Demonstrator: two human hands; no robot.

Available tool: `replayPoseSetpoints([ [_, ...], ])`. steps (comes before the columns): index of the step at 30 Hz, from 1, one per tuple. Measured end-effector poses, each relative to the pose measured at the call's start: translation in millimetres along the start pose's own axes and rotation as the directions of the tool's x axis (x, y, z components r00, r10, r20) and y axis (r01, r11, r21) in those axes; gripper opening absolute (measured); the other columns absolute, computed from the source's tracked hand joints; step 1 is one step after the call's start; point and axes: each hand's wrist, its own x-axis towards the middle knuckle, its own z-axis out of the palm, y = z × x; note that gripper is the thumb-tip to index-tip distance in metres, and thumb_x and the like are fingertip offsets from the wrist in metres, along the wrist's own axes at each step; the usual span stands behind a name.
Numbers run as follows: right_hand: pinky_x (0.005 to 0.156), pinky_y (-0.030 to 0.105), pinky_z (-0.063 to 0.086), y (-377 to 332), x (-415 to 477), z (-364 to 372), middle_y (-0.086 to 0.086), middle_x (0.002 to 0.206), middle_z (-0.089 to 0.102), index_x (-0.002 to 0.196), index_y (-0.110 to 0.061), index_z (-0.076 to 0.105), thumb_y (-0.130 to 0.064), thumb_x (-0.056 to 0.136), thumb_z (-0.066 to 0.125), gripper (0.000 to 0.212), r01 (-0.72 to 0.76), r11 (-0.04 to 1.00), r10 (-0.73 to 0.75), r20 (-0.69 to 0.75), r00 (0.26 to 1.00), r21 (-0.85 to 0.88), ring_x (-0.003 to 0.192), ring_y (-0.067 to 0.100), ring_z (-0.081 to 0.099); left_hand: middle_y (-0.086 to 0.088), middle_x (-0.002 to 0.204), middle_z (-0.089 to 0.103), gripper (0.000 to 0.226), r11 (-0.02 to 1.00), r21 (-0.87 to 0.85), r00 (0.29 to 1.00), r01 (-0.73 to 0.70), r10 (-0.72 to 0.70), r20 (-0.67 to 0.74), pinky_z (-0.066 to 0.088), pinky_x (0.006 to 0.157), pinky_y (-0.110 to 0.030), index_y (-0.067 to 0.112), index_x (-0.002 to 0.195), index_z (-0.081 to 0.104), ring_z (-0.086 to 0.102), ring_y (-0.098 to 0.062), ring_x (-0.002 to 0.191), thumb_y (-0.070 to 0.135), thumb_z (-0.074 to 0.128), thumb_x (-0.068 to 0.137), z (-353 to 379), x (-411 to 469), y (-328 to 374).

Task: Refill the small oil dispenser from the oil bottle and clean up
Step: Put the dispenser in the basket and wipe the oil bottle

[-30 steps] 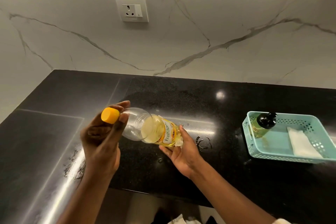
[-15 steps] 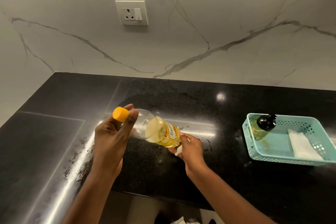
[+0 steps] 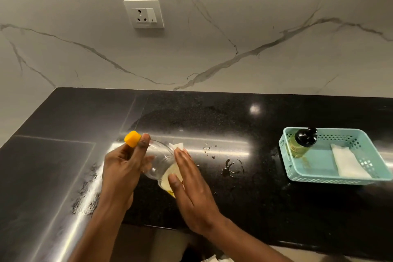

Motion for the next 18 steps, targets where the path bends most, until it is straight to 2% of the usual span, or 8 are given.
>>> replayPoseSetpoints([
  [2, 0.129, 0.022, 0.005, 13, -8, -8, -0.024, 0.175, 0.004, 0.167, -0.041, 0.008, -0.05, 0.111, 0.032, 0.061, 0.079, 0.994, -0.072, 0.084, 0.994, -0.081, 0.158, -0.009, -0.003, -0.018, 0.097, 0.083, 0.043, 0.999, -0.007, 0.999, -0.037, 0.037, 0.032, 0.061, 0.098, -0.063, 0.013, 0.097, 0.083, 0.081, -0.039, 0.094, 0.055, 0.081, 0.089, -7, 1, 3],
  [4, 0.131, 0.028, 0.016, 29, -8, -18, -0.025, 0.171, 0.023, 0.165, -0.043, 0.023, -0.048, 0.112, 0.035, 0.054, 0.047, 0.997, -0.041, 0.101, 0.994, -0.056, 0.157, -0.008, 0.015, -0.019, 0.102, 0.081, 0.052, 0.996, 0.009, 0.991, -0.086, 0.084, 0.107, 0.059, 0.1, -0.065, 0.013, 0.104, 0.083, 0.08, -0.037, 0.102, 0.061, 0.081, 0.084, -12, 0, 8],
  [6, 0.12, 0.037, 0.043, 39, 0, -29, -0.019, 0.153, 0.056, 0.153, -0.038, 0.053, -0.039, 0.112, 0.045, 0.041, -0.065, 0.986, 0.053, 0.088, 0.995, 0.151, 0.142, -0.002, 0.05, -0.012, 0.117, 0.081, 0.044, 0.988, 0.032, 0.963, -0.152, 0.141, 0.229, 0.058, 0.102, -0.066, 0.016, 0.113, 0.083, 0.077, -0.034, 0.113, 0.053, 0.077, 0.089, -16, -1, 9],
  [8, 0.107, 0.032, 0.054, 38, 9, -38, -0.01, 0.134, 0.072, 0.137, -0.032, 0.068, -0.017, 0.11, 0.054, 0.034, -0.178, 0.921, 0.137, 0.14, 0.981, 0.346, 0.127, 0.006, 0.065, -0.007, 0.132, 0.078, 0.03, 0.978, 0.023, 0.923, -0.209, 0.189, 0.335, 0.056, 0.105, -0.063, 0.012, 0.12, 0.08, 0.073, -0.031, 0.125, 0.034, 0.072, 0.1, -19, 2, 10],
  [10, 0.102, 0.026, 0.056, 34, 18, -48, -0.004, 0.131, 0.075, 0.133, -0.023, 0.069, 0.007, 0.103, 0.054, 0.045, -0.232, 0.867, 0.153, 0.207, 0.966, 0.44, 0.125, 0.009, 0.068, -0.006, 0.138, 0.075, 0.022, 0.97, 0.026, 0.896, -0.24, 0.211, 0.39, 0.056, 0.108, -0.059, 0.007, 0.121, 0.077, 0.07, -0.027, 0.131, 0.017, 0.069, 0.104, -20, 8, 11],
  [12, 0.1, 0.028, 0.058, 29, 28, -56, -0.002, 0.129, 0.076, 0.132, -0.017, 0.07, 0.016, 0.098, 0.053, 0.05, -0.241, 0.845, 0.168, 0.191, 0.967, 0.478, 0.124, 0.011, 0.069, -0.006, 0.138, 0.075, 0.022, 0.96, 0.027, 0.864, -0.28, 0.24, 0.442, 0.057, 0.109, -0.054, 0.007, 0.119, 0.077, 0.07, -0.027, 0.133, 0.009, 0.068, 0.099, -17, 13, 13],
  [15, 0.096, 0.033, 0.062, 15, 46, -64, 0.0, 0.125, 0.077, 0.127, -0.012, 0.072, 0.014, 0.097, 0.06, 0.042, -0.225, 0.814, 0.221, 0.072, 0.973, 0.535, 0.116, 0.013, 0.073, -0.008, 0.14, 0.074, 0.023, 0.961, 0.015, 0.808, -0.275, 0.223, 0.545, 0.06, 0.105, -0.052, 0.01, 0.117, 0.079, 0.07, -0.03, 0.133, 0.005, 0.075, 0.095, -17, 18, 13],
  [18, 0.09, 0.033, 0.064, 5, 53, -64, 0.0, 0.109, 0.081, 0.112, -0.016, 0.076, 0.003, 0.094, 0.073, 0.026, -0.195, 0.835, 0.265, -0.066, 0.962, 0.514, 0.101, 0.011, 0.077, -0.004, 0.147, 0.07, 0.028, 0.966, 0.044, 0.733, -0.254, 0.163, 0.66, 0.06, 0.106, -0.05, 0.017, 0.119, 0.079, 0.066, -0.028, 0.138, 0.015, 0.08, 0.091, -19, 23, 15],
])
